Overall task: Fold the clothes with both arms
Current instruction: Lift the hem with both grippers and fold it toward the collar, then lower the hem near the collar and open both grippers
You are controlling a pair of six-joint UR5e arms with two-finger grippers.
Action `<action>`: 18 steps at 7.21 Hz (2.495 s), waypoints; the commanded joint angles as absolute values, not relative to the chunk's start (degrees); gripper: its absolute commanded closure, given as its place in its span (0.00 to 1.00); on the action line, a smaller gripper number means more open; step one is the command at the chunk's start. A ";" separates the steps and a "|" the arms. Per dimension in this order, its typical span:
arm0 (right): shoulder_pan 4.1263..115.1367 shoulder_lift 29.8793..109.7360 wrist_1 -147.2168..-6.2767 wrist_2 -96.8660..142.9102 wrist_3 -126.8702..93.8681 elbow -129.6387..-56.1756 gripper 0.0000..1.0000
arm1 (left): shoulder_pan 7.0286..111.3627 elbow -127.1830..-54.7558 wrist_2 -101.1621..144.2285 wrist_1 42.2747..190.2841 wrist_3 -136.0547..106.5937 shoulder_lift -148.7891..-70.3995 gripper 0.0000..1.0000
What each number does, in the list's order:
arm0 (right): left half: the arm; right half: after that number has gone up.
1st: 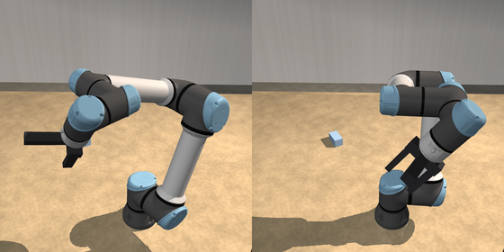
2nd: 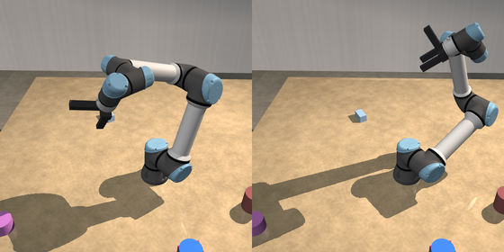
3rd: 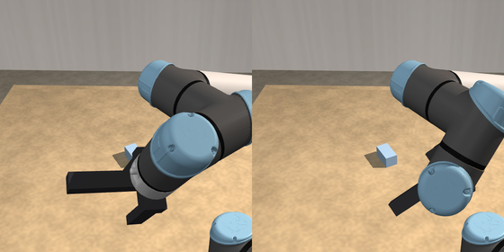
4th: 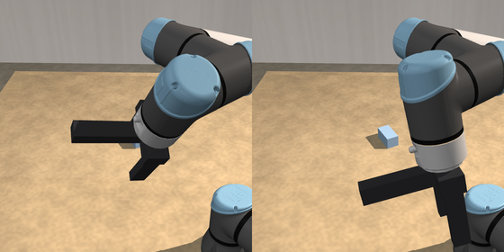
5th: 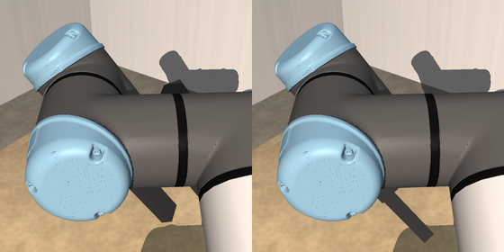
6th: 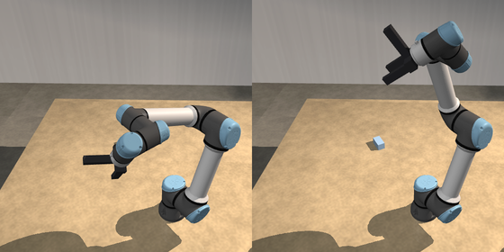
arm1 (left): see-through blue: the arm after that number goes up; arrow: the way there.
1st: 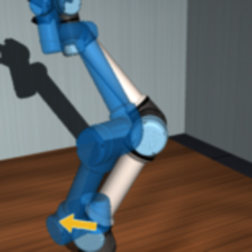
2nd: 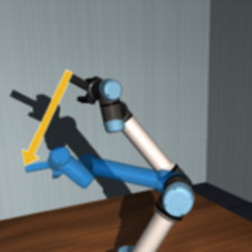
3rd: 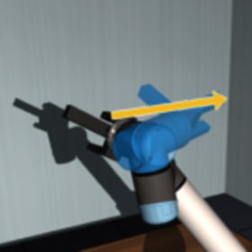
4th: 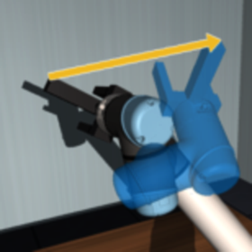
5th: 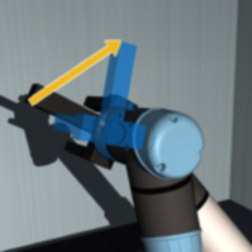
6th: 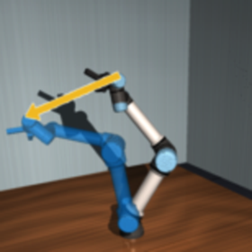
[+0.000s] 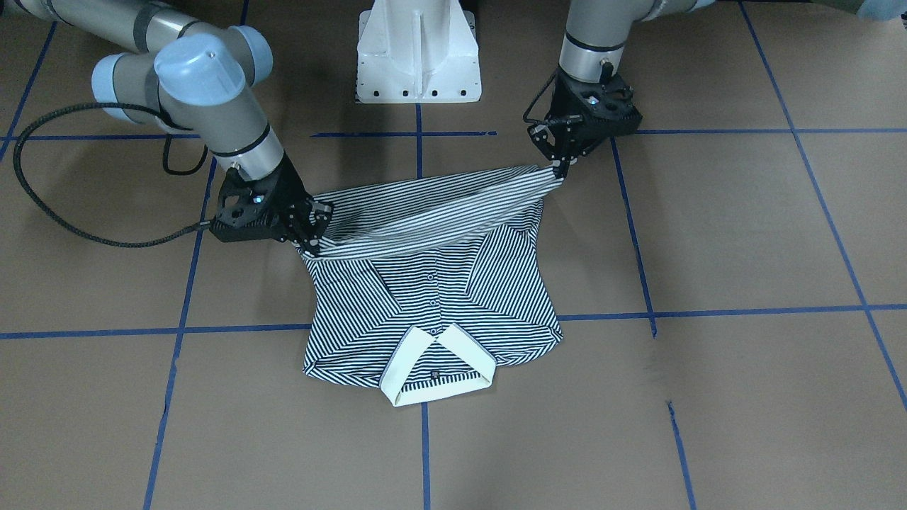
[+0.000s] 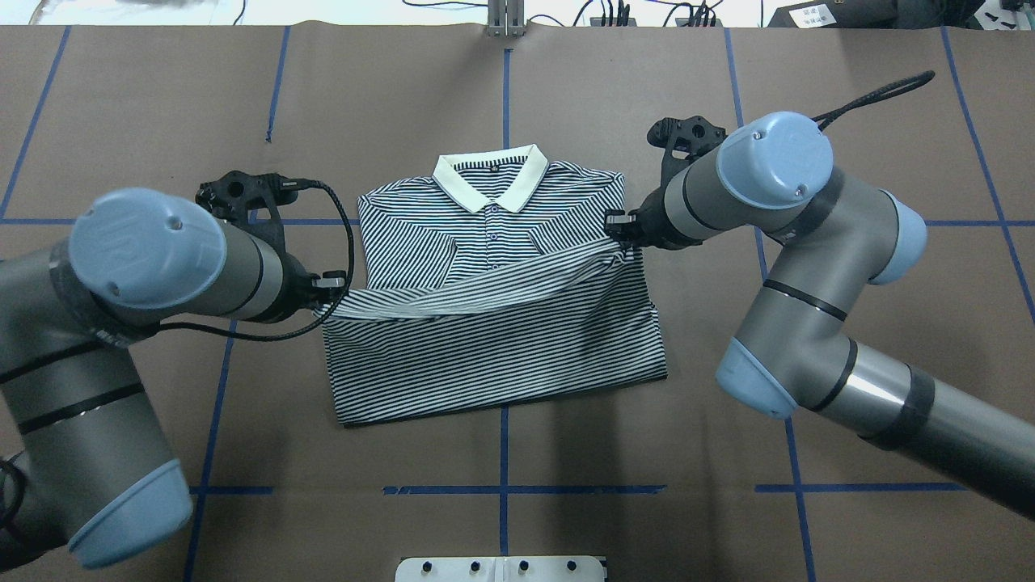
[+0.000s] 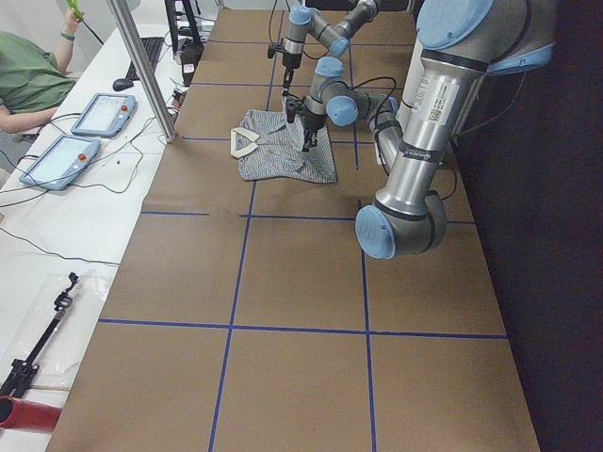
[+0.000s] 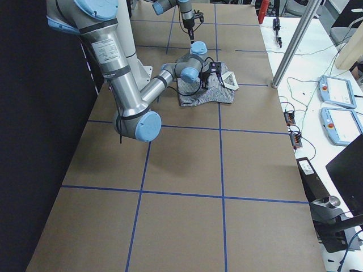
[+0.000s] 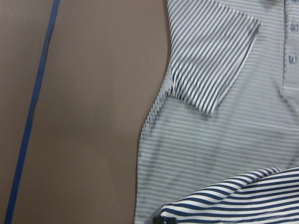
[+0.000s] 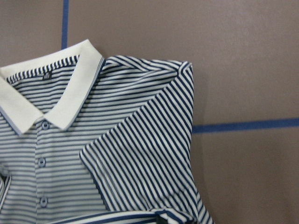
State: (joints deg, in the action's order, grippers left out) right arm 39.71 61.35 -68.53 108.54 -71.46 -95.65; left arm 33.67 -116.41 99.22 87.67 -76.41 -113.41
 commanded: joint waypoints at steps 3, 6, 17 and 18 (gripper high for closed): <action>43.77 56.43 -58.45 108.55 -71.37 -81.05 1.00 | 42.17 -89.96 99.40 109.39 -74.89 -119.17 1.00; 44.82 54.24 -58.36 108.54 -71.37 -77.53 1.00 | 43.33 -87.72 99.40 110.21 -73.83 -119.88 1.00; 45.09 52.38 -59.06 112.91 -72.07 -76.72 0.00 | 43.15 -87.19 102.30 109.69 -73.74 -123.22 0.00; 45.17 55.17 -59.93 113.81 -73.29 -80.12 0.00 | 43.15 -87.80 102.30 109.51 -73.83 -123.40 0.00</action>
